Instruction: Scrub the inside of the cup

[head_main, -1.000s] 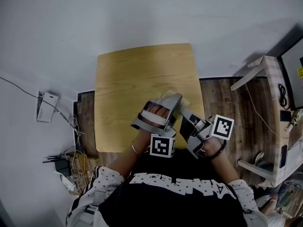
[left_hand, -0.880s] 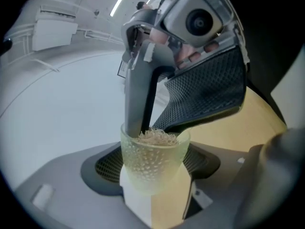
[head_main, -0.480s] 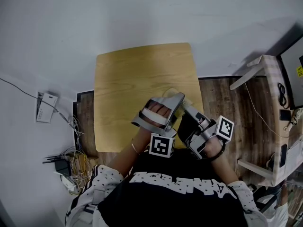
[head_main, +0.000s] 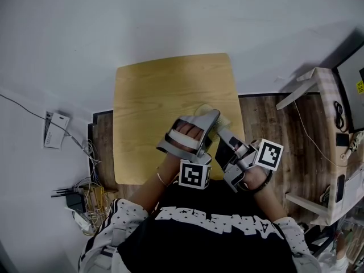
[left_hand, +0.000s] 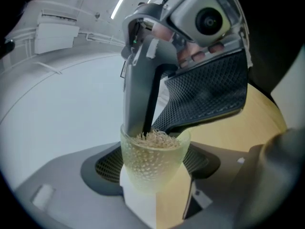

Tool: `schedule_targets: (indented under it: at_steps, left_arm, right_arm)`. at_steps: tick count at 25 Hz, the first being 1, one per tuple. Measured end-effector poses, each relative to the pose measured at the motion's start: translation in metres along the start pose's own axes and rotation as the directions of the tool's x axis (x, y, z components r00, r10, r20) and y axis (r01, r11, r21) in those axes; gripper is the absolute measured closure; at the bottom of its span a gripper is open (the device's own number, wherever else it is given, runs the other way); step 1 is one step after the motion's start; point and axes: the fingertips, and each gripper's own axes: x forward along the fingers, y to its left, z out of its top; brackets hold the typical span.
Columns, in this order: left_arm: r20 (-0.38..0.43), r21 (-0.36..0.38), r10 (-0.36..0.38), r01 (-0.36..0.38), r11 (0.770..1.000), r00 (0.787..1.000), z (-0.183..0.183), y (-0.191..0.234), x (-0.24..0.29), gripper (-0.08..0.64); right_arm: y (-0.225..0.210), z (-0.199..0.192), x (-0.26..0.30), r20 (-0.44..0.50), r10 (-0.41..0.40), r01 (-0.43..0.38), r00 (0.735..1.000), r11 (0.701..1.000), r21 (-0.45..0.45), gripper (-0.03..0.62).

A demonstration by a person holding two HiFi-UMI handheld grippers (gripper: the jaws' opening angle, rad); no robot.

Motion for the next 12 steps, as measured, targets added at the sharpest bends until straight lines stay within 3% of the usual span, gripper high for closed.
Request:
schedule_targets:
  at_steps: [6, 10, 12]
  left_arm:
    - [-0.013, -0.028, -0.023, 0.023, 0.999, 1.000, -0.002, 0.000, -0.003, 0.181]
    - [-0.029, -0.037, -0.038, 0.037, 0.999, 0.999, -0.003, -0.001, -0.005, 0.181]
    - [-0.034, -0.042, -0.049, 0.048, 0.998, 0.998, -0.003, -0.003, -0.006, 0.181]
  right_arm:
    - [0.015, -0.008, 0.010, -0.095, -0.054, 0.024, 0.994, 0.957, -0.288, 0.526]
    - [0.012, -0.016, 0.010, -0.117, -0.104, 0.056, 0.988, 0.934, -0.353, 0.526]
    - [0.010, -0.019, 0.010, -0.131, -0.139, 0.073, 0.982, 0.906, -0.416, 0.526]
